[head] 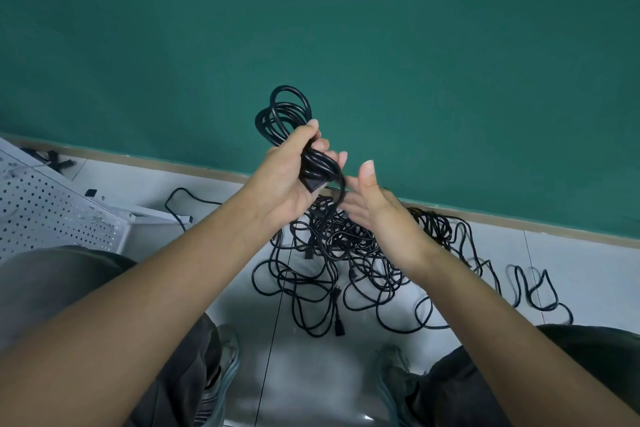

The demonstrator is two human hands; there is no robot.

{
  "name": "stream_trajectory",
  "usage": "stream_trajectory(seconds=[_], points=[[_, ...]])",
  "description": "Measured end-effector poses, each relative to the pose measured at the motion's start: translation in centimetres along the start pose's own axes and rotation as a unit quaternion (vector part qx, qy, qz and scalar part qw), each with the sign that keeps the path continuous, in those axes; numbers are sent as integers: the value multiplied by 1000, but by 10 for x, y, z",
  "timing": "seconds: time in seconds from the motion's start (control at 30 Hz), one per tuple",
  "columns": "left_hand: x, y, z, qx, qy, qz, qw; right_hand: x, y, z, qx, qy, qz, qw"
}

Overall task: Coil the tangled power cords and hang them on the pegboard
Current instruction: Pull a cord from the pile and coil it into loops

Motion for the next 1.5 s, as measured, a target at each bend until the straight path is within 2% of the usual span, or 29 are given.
stream_trajectory(seconds=[0.13,0.23,0.3,0.37,0.47,0.57,0.63,0.7,0.8,0.97,1.07,1.13,1.23,1.4,1.5], points=[[-5,3,-10,63,-12,-16,998,2,-14,-8,-29,-49,52,997],[-7,3,-13,70,-27,-29,997,5,-24,-6,-113,-60,63,990],[-9,5,-13,28,-52,-57,997,6,-24,-4,-94,-35,77,992],[-11,7,-11,-62,-85,-100,989,7,-19,-3,-20,-3,86,996],[-15,12,-7,-198,-141,-133,961,6,-8,-1,5,30,50,998],[-13,11,-3,-318,-198,-85,923,7,1,6,21,88,9,996],[-12,8,2,-363,-190,-44,911,10,6,11,72,136,-14,988],[-10,6,8,-391,-165,1,906,14,9,18,175,206,-50,962],[-5,1,15,-384,-121,58,914,16,13,21,260,278,-107,919],[1,-3,6,-323,-68,76,941,18,6,19,239,338,-186,891],[10,-7,8,-313,-45,88,945,16,6,19,214,366,-214,880],[15,-10,11,-290,-22,105,951,15,9,22,164,339,-216,901],[17,-12,11,-271,2,109,956,12,15,25,41,251,-202,946],[20,-14,15,-271,19,150,951,8,23,26,-35,179,-164,969],[21,-13,13,-247,38,186,950,5,27,22,-8,188,-178,966]])
Point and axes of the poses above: each hand's wrist, its own x-axis away from the middle knuckle, its own y-axis out of the back of the hand, z = x × y, the point moved 2 cm from there along -x, towards the middle knuckle, and after that the axes turned 6 degrees about -x, right-handed, at the moved point
